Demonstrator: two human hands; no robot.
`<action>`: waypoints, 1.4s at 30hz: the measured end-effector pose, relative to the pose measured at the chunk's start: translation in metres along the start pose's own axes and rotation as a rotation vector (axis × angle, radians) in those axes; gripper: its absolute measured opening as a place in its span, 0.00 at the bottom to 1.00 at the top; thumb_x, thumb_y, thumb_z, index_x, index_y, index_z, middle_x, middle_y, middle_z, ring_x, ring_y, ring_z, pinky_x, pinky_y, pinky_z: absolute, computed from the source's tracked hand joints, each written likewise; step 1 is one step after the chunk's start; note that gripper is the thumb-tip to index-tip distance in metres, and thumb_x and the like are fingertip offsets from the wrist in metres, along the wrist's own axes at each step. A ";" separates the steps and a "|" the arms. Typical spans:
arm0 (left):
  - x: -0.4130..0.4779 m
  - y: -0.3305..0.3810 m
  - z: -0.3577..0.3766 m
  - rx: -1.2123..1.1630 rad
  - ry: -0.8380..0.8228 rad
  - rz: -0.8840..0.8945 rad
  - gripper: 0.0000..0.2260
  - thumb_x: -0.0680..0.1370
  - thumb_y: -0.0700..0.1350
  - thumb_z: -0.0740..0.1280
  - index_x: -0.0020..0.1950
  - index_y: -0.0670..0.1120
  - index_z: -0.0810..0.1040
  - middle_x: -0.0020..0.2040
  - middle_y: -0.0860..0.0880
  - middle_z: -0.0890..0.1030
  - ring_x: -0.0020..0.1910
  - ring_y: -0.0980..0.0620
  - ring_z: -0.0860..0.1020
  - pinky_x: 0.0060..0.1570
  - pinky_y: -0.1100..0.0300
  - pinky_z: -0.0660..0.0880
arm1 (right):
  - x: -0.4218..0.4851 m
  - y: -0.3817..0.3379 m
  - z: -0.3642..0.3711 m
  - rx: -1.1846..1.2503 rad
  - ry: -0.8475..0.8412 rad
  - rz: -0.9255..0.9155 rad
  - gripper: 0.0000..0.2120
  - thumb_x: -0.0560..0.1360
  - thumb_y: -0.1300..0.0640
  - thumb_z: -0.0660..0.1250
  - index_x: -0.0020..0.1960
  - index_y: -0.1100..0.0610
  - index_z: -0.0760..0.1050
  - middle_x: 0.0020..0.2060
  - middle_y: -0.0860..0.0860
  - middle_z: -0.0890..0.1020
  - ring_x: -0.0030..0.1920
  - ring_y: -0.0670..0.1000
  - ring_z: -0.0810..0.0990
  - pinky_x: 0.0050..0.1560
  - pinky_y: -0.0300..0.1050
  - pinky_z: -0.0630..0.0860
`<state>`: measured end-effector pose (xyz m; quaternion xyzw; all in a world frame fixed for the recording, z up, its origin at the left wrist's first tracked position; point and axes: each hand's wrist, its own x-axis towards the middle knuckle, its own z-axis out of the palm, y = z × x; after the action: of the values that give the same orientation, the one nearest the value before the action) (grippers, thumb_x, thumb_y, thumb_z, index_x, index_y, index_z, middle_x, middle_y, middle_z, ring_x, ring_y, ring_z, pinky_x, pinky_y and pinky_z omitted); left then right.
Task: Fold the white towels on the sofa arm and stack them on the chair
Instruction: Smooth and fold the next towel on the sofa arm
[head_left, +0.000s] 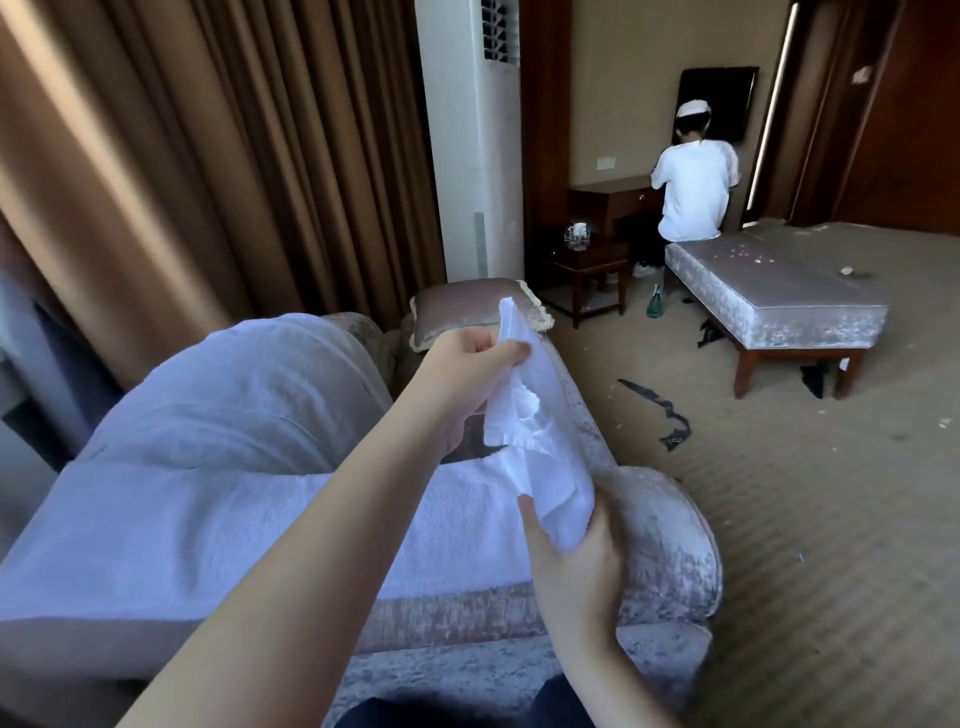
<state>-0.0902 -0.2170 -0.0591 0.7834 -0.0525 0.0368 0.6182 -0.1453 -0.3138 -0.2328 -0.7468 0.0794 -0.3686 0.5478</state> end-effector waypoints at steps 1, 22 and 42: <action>0.000 0.001 -0.002 -0.001 -0.003 -0.003 0.10 0.77 0.43 0.68 0.40 0.44 0.69 0.28 0.50 0.62 0.26 0.53 0.59 0.26 0.64 0.59 | 0.000 0.000 0.002 -0.023 -0.005 -0.021 0.14 0.70 0.44 0.72 0.45 0.53 0.74 0.33 0.38 0.74 0.33 0.40 0.74 0.31 0.35 0.67; -0.031 -0.059 -0.097 0.031 0.188 -0.207 0.09 0.79 0.41 0.66 0.39 0.42 0.77 0.31 0.49 0.79 0.31 0.53 0.78 0.32 0.61 0.74 | 0.011 0.031 -0.001 -0.236 -0.229 -0.433 0.32 0.60 0.79 0.70 0.61 0.58 0.79 0.55 0.51 0.82 0.56 0.52 0.77 0.53 0.49 0.78; -0.053 -0.127 -0.110 0.655 0.345 -0.181 0.09 0.76 0.45 0.69 0.52 0.44 0.73 0.42 0.50 0.75 0.47 0.45 0.75 0.35 0.60 0.65 | 0.018 0.022 -0.010 -0.684 -0.717 -0.729 0.39 0.76 0.28 0.46 0.73 0.54 0.68 0.73 0.48 0.68 0.74 0.48 0.64 0.69 0.48 0.58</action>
<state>-0.1258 -0.0785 -0.1626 0.9233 0.1361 0.1282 0.3354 -0.1327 -0.3395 -0.2421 -0.9367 -0.2566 -0.2118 0.1087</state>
